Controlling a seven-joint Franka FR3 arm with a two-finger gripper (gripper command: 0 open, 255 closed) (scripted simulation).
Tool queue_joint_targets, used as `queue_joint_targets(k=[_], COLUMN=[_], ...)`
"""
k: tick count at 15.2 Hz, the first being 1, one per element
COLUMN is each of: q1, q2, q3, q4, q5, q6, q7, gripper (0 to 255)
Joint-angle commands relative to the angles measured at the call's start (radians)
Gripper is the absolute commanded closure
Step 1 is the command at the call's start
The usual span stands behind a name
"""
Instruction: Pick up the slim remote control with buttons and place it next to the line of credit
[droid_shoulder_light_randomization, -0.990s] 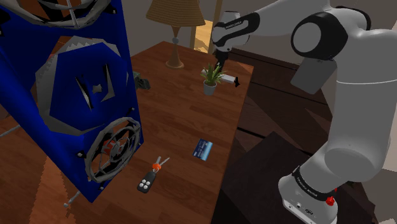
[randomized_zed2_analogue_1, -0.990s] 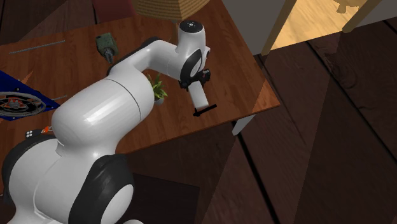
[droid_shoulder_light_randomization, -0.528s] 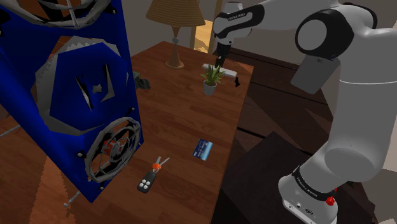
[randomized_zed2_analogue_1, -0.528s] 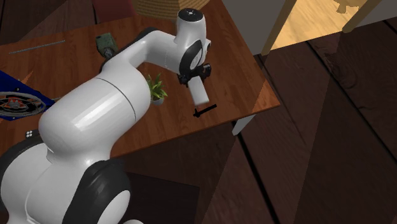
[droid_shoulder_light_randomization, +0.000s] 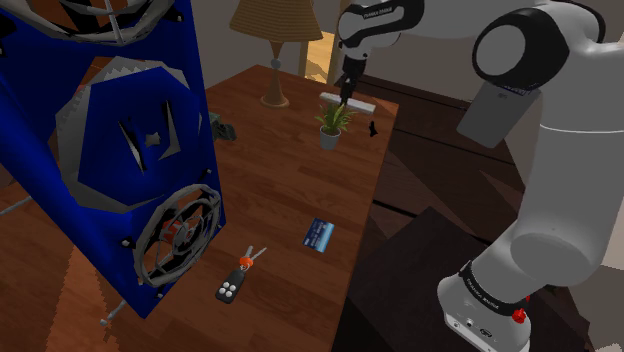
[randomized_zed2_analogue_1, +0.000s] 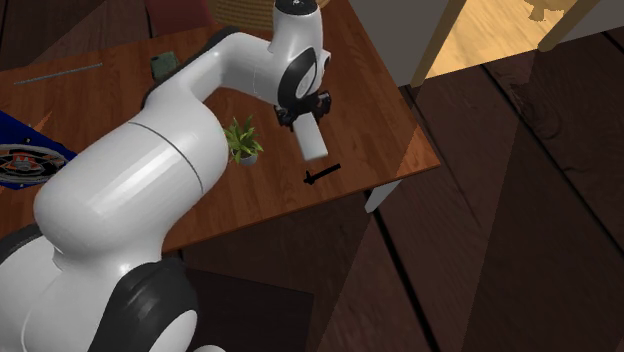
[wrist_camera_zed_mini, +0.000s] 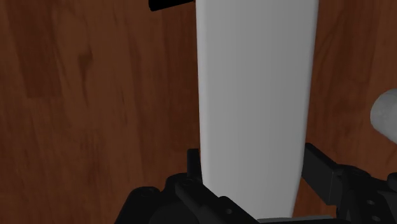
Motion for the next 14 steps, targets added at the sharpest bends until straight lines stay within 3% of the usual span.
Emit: queue_joint_targets(k=[1, 7, 14], q1=[0.024, 0.100, 0.167], q2=[-0.064, -0.278, -0.497], q3=[0.000, 0.014, 0.060], q4=[-0.092, -0.391, -0.664], q5=[-0.013, -0.064, -0.114], q6=[0.029, 0.120, 0.176], q7=[0.020, 0.115, 0.249], gripper=[255, 255, 255])
